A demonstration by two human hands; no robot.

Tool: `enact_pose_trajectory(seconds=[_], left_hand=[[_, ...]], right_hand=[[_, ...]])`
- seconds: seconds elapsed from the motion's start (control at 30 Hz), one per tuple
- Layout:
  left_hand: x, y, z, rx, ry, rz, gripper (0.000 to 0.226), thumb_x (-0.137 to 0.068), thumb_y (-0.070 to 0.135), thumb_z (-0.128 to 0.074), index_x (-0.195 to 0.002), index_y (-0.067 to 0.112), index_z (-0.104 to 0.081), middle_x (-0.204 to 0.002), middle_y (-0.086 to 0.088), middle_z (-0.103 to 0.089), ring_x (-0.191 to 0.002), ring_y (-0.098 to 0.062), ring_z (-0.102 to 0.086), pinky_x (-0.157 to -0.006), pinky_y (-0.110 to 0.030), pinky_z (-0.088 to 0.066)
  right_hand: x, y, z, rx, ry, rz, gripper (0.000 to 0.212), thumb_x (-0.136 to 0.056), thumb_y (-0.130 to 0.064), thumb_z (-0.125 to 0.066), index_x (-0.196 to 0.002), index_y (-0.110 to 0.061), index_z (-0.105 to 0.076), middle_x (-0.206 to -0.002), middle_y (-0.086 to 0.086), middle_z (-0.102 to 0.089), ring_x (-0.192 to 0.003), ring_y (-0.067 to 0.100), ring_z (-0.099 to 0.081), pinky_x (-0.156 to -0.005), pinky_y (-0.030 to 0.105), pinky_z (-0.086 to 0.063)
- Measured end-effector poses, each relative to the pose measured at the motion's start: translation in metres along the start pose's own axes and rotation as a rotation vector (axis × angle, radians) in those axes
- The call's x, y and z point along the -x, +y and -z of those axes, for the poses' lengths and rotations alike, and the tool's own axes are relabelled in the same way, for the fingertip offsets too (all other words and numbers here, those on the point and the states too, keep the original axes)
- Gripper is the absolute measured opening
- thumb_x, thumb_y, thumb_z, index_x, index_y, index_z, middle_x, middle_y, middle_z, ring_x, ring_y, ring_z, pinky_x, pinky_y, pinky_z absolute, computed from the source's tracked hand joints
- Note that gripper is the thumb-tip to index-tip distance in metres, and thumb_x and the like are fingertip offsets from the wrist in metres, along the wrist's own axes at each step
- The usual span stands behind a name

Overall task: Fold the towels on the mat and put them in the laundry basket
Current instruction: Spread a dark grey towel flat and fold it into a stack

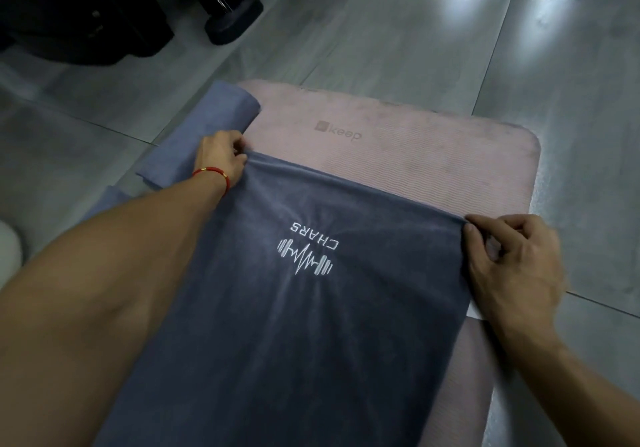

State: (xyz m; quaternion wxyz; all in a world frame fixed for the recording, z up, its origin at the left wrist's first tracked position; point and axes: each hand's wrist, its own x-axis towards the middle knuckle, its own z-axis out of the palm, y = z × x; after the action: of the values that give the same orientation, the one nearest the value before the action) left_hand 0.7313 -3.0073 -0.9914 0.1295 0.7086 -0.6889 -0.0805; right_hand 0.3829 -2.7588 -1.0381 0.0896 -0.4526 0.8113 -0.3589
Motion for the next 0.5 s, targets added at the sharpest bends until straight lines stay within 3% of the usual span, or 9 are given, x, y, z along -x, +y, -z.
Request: enact_pose_trajectory(seconds=[0.1, 0.2, 0.33, 0.4, 0.5], left_hand=[[-0.004, -0.001, 0.003, -0.008, -0.065, -0.084, 0.033, -0.088, 0.001, -0.067, -0.119, 0.012, -0.068, -0.111, -0.011, -0.071, -0.101, -0.027, -0.065, -0.098, -0.032, -0.048], [-0.002, 0.004, 0.007, -0.108, -0.117, -0.119, 0.04, -0.09, 0.001, -0.064, -0.129, 0.009, -0.064, -0.121, -0.017, -0.066, -0.113, -0.035, -0.061, -0.104, -0.038, -0.046], [0.015, 0.004, 0.034, -0.149, -0.037, -0.121, 0.024, -0.09, 0.002, -0.061, -0.112, 0.006, -0.071, -0.12, -0.025, -0.063, -0.111, -0.043, -0.058, -0.1, -0.043, -0.047], [0.034, 0.001, 0.055, -0.121, -0.006, -0.13, 0.019, -0.089, 0.005, -0.063, -0.104, 0.008, -0.074, -0.111, -0.022, -0.068, -0.106, -0.041, -0.062, -0.095, -0.041, -0.049], [0.074, -0.005, 0.091, -0.05, 0.017, -0.145, 0.015, -0.088, 0.008, -0.062, -0.095, 0.008, -0.075, -0.097, -0.014, -0.073, -0.096, -0.033, -0.066, -0.087, -0.035, -0.048]], right_hand=[[-0.001, 0.0, -0.001, 0.0, -0.004, -0.009, 0.02, -0.096, -0.039, -0.061, -0.108, -0.03, -0.075, -0.104, -0.005, -0.058, -0.107, 0.021, -0.051, -0.079, 0.037, -0.046], [-0.003, -0.002, -0.001, 0.017, -0.037, -0.031, 0.015, -0.096, -0.038, -0.06, -0.102, -0.029, -0.071, -0.107, -0.003, -0.056, -0.11, 0.021, -0.049, -0.081, 0.037, -0.043], [-0.002, -0.005, 0.0, 0.06, -0.076, -0.015, 0.013, -0.097, -0.035, -0.057, -0.097, -0.024, -0.065, -0.112, 0.002, -0.053, -0.112, 0.025, -0.046, -0.085, 0.043, -0.044], [-0.002, -0.008, 0.003, 0.08, -0.117, -0.003, 0.015, -0.099, -0.036, -0.054, -0.099, -0.023, -0.063, -0.114, 0.004, -0.051, -0.112, 0.027, -0.045, -0.086, 0.048, -0.046], [-0.002, -0.01, 0.02, 0.097, -0.229, 0.107, 0.009, -0.101, -0.029, -0.052, -0.098, -0.023, -0.058, -0.109, 0.005, -0.054, -0.102, 0.028, -0.049, -0.077, 0.044, -0.048]])
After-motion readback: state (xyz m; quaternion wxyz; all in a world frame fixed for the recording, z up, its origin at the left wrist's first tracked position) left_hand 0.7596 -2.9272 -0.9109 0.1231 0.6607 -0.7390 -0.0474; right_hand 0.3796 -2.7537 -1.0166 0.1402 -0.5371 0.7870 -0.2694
